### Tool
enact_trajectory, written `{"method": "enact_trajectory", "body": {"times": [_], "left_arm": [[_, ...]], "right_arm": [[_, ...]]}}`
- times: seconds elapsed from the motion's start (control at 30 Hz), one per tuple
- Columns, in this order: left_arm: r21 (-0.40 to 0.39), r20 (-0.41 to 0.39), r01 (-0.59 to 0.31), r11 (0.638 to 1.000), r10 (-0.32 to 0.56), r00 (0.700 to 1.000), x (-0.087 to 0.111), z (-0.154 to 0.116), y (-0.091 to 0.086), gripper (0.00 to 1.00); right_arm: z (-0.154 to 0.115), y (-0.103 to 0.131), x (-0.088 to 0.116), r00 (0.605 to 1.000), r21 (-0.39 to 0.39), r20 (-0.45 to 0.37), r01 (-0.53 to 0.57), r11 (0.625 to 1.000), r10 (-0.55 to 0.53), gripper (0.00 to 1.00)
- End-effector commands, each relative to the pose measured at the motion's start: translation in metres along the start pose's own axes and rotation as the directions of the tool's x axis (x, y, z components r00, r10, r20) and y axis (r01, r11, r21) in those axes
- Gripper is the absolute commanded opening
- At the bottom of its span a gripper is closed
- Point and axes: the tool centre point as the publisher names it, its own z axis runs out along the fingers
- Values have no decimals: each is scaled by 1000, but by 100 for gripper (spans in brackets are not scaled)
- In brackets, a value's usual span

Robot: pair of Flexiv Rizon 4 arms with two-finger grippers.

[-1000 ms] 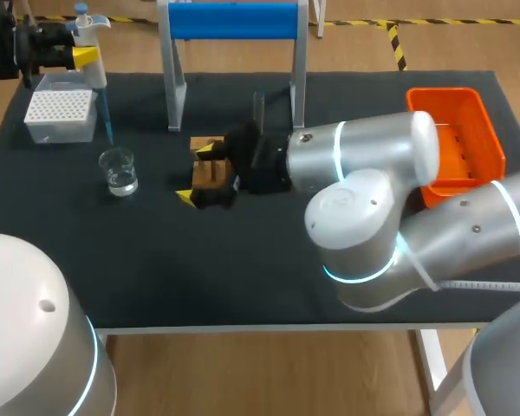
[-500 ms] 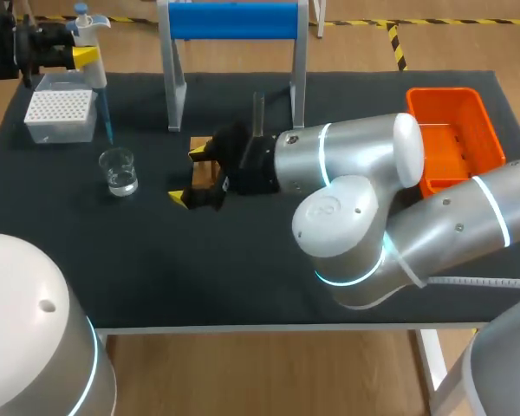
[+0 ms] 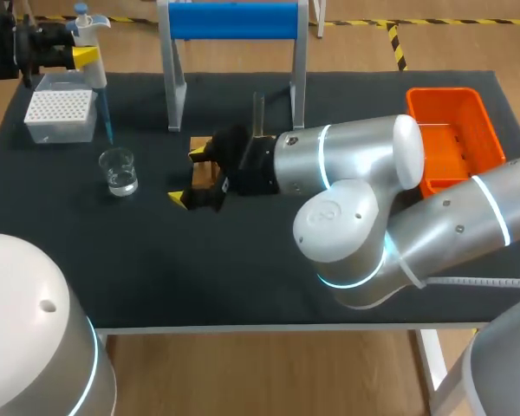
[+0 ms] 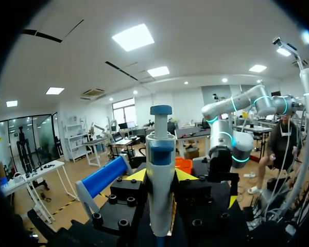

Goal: Invert the test tube, pick up the pipette, mount the tip to pipette, aspirate from beaker and dispense into the tube, eject the tip, return the pipette, and cap with the stopper.

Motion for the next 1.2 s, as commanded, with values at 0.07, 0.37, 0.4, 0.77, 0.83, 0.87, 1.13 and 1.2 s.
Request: {"method": "enact_trajectory", "body": {"times": [0.07,0.37,0.4,0.77,0.83,0.87,1.13,1.2], "left_arm": [[1,1,-2,1000,2,1000,0,0,0,0],[1,1,-2,1000,2,1000,0,0,0,0],[1,1,-2,1000,2,1000,0,0,0,0],[19,7,14,1000,-14,1000,-2,-2,20,0],[21,7,18,1000,-18,1000,-2,-3,25,0],[25,7,23,999,-23,1000,-2,-3,27,0],[35,2,48,998,-48,999,-4,-3,40,0],[38,3,55,998,-55,998,-5,-3,43,0]], "right_arm": [[0,0,0,1000,-1,-2,0,1000,0,100],[0,0,0,1000,-1,-2,0,1000,0,100],[0,0,0,1000,-1,-2,0,1000,0,100],[0,0,0,1000,-1,-2,0,1000,0,100],[0,0,0,1000,-1,-2,0,1000,0,100],[0,0,0,1000,-1,-2,0,1000,0,100],[0,0,0,1000,-1,-2,0,1000,0,100],[0,0,0,1000,-1,-2,0,1000,0,100]]}}
